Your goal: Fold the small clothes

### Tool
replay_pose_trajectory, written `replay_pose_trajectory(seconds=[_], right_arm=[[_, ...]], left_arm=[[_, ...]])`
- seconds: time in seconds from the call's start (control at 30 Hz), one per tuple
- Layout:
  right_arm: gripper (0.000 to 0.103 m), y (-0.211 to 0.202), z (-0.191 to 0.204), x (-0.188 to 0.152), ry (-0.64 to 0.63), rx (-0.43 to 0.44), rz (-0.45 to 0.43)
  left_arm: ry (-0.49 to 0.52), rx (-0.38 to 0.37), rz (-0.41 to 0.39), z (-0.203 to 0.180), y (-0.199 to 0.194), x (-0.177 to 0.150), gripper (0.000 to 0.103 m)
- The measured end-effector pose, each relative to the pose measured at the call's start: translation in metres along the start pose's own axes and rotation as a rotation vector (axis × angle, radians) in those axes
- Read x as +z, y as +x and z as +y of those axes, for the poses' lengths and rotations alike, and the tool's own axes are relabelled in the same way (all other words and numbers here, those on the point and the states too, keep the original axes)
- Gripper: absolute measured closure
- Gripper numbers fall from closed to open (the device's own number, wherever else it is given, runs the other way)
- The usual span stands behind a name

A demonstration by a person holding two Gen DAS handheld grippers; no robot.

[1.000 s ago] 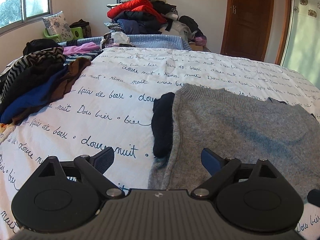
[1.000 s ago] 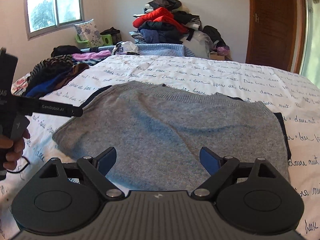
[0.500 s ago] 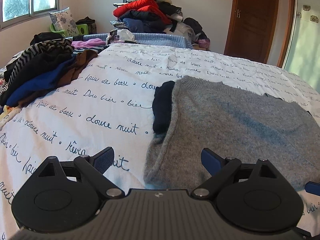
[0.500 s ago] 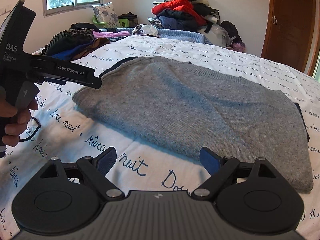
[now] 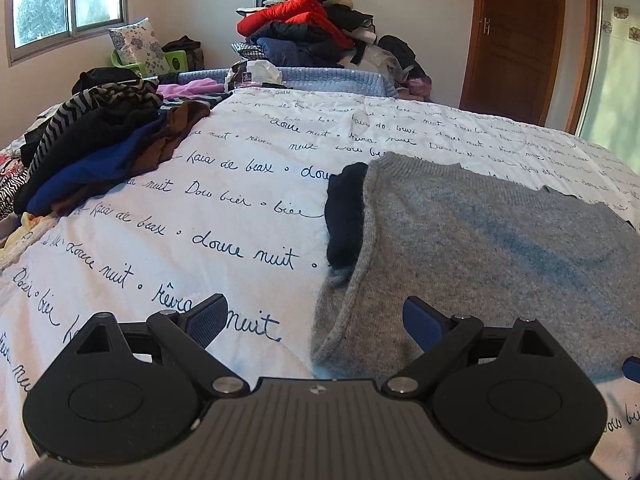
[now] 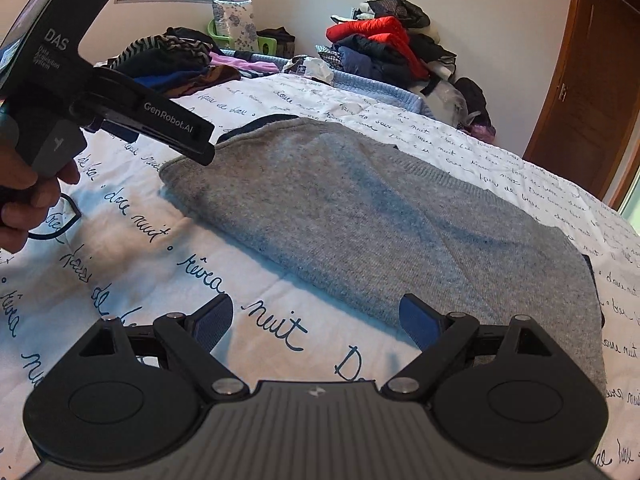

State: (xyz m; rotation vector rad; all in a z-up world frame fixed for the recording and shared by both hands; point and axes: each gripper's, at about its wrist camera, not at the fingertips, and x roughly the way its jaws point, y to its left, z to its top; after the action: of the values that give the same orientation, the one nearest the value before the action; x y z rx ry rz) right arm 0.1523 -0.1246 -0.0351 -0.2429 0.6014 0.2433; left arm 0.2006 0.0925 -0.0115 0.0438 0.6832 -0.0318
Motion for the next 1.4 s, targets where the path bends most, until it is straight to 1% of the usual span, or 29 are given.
replay_pose_trajectory(seconds=[0.2, 0.33, 0.57, 0.7, 0.8, 0.9, 0.97, 1.07, 1.17, 1.27, 1.4], right_arm=[[0.012, 0.008, 0.003, 0.008, -0.034, -0.025, -0.014], [0.012, 0.015, 0.008, 0.015, -0.072, -0.048, -0.028], [0.012, 0.022, 0.020, 0.024, -0.135, -0.078, -0.061], [0.012, 0.025, 0.027, 0.027, -0.168, -0.075, -0.076], [0.012, 0.026, 0.035, 0.030, -0.196, -0.066, -0.090], [0.012, 0.031, 0.044, 0.031, -0.238, -0.080, -0.100], [0.012, 0.034, 0.049, 0.033, -0.255, -0.081, -0.102], [0.012, 0.039, 0.056, 0.034, -0.275, -0.079, -0.104], [0.012, 0.042, 0.066, 0.034, -0.312, -0.086, -0.108], [0.012, 0.047, 0.075, 0.033, -0.340, -0.088, -0.107], [0.012, 0.055, 0.083, 0.032, -0.359, -0.087, -0.106]], left_arm=[[0.003, 0.016, 0.006, -0.003, 0.013, 0.013, 0.010], [0.029, 0.033, 0.005, -0.006, 0.019, 0.019, 0.010], [0.044, 0.039, 0.004, -0.008, 0.025, 0.030, 0.010], [0.047, 0.025, 0.012, -0.005, 0.032, 0.036, 0.010], [0.024, 0.013, 0.019, 0.002, 0.041, 0.044, 0.010], [-0.031, -0.040, 0.052, 0.014, 0.053, 0.055, 0.010], [-0.067, -0.096, 0.083, 0.020, 0.061, 0.062, 0.010], [-0.089, -0.161, 0.110, 0.024, 0.073, 0.071, 0.010], [-0.101, -0.222, 0.136, 0.024, 0.086, 0.076, 0.010], [-0.145, -0.302, 0.174, 0.027, 0.100, 0.079, 0.010], [-0.202, -0.382, 0.219, 0.032, 0.118, 0.081, 0.010]])
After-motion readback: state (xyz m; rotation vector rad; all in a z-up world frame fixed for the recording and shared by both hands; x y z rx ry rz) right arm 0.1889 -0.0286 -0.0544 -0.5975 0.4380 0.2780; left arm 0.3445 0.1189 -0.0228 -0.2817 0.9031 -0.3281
